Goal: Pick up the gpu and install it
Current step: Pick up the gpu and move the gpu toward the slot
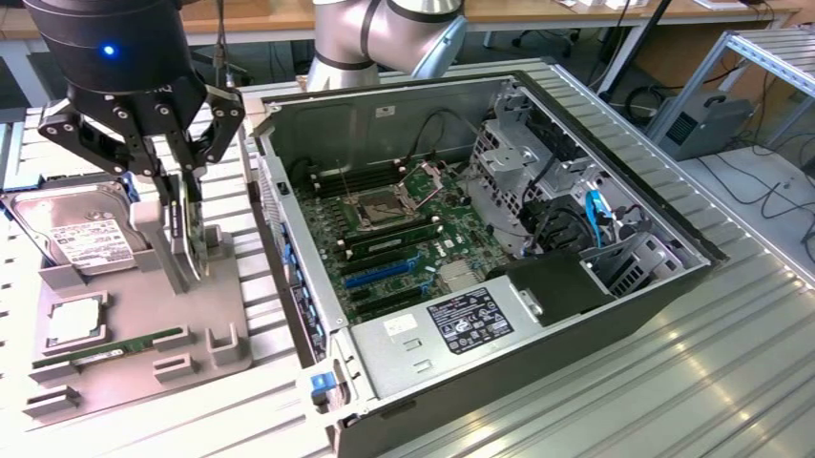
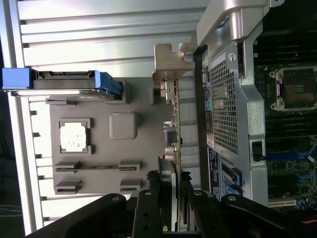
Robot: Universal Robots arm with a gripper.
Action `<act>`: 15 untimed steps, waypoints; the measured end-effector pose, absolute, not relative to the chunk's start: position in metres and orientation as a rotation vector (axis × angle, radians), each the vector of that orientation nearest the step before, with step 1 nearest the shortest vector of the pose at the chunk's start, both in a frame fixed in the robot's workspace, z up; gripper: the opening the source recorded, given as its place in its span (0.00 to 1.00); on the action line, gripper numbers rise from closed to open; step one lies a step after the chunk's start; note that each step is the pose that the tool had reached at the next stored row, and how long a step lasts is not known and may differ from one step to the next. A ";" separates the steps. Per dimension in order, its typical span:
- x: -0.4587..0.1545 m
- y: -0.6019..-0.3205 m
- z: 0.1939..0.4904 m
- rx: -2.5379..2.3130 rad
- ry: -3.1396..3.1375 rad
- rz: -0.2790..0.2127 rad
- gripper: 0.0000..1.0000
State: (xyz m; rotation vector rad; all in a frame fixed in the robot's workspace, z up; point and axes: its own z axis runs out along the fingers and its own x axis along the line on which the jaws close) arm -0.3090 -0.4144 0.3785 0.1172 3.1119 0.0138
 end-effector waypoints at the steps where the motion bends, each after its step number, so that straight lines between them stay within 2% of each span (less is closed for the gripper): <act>1: -0.309 -0.414 0.379 0.117 3.112 0.014 0.27; 15: -0.309 -0.414 0.382 0.117 3.112 0.014 0.27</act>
